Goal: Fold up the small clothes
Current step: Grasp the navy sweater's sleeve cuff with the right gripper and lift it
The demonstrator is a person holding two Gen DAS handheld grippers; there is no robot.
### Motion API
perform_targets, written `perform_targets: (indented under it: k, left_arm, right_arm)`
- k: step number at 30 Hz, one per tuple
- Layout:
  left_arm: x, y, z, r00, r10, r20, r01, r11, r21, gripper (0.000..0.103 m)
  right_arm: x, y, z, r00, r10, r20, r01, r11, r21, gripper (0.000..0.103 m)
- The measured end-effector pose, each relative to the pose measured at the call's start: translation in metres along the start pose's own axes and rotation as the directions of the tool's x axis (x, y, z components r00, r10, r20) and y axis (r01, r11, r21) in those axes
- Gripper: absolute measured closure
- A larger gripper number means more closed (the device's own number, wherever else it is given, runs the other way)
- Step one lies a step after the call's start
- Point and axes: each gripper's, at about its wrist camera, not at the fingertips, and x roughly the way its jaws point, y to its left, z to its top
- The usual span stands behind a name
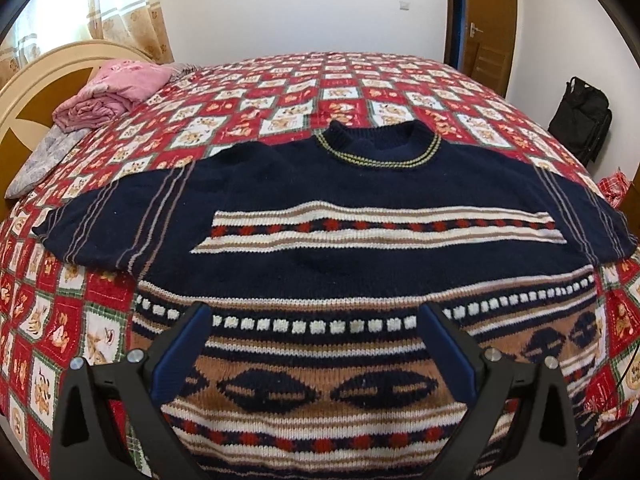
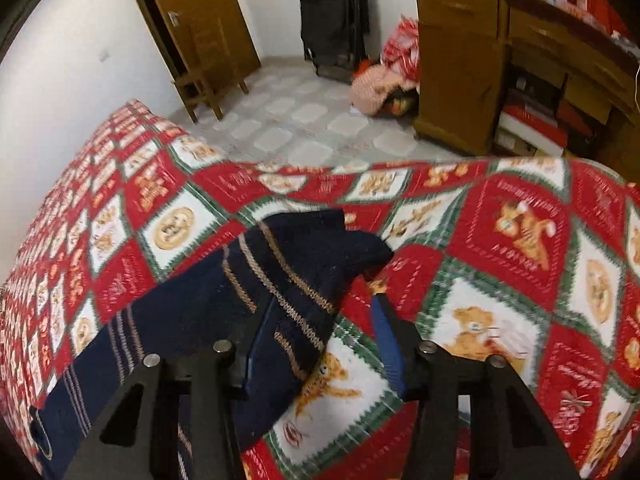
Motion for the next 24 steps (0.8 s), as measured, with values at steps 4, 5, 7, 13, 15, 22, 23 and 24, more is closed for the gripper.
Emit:
perform_targets:
  k: [4,5,7,13,15,22,23,24]
  left_arm:
    - [0.009,0.001,0.002,1.000,0.011,-0.018,-0.011,1.000,-0.005,0.000]
    - [0.010,0.002,0.002,1.000,0.012,-0.024,-0.012,1.000,-0.007,0.000]
    - [0.014,0.003,0.002,0.999,0.016,-0.035,-0.017,1.000,-0.010,0.000]
    - [0.019,0.003,0.002,0.998,0.018,-0.053,-0.018,1.000,-0.015,0.000]
    - [0.020,0.002,0.002,0.998,0.019,-0.053,-0.020,1.000,-0.011,0.000]
    - [0.019,0.004,0.003,0.999,0.005,-0.049,-0.006,1.000,-0.018,0.000]
    - [0.018,0.004,0.003,0.999,0.003,-0.046,-0.004,1.000,-0.020,0.000]
    - [0.017,0.005,0.003,0.999,0.002,-0.044,-0.003,1.000,-0.024,0.000]
  right_arm:
    - [0.009,0.010,0.003,0.999,-0.040,-0.001,0.039,0.998,-0.048,0.053]
    - [0.012,0.011,0.003,0.999,-0.040,-0.004,0.040,0.998,-0.051,0.053]
    - [0.021,0.014,0.001,0.999,-0.045,-0.031,0.043,0.998,-0.054,0.064]
    - [0.022,-0.001,0.001,0.999,0.038,-0.035,-0.038,0.999,0.003,0.089]
    - [0.012,-0.005,0.000,0.995,0.096,-0.014,-0.096,0.995,0.027,0.092]
    - [-0.073,0.028,-0.020,0.949,0.281,0.142,-0.269,0.958,-0.096,0.092]
    - [-0.095,0.043,-0.028,0.935,0.312,0.171,-0.287,0.945,-0.156,0.092]
    - [-0.110,0.056,-0.036,0.923,0.337,0.184,-0.300,0.932,-0.202,0.092]
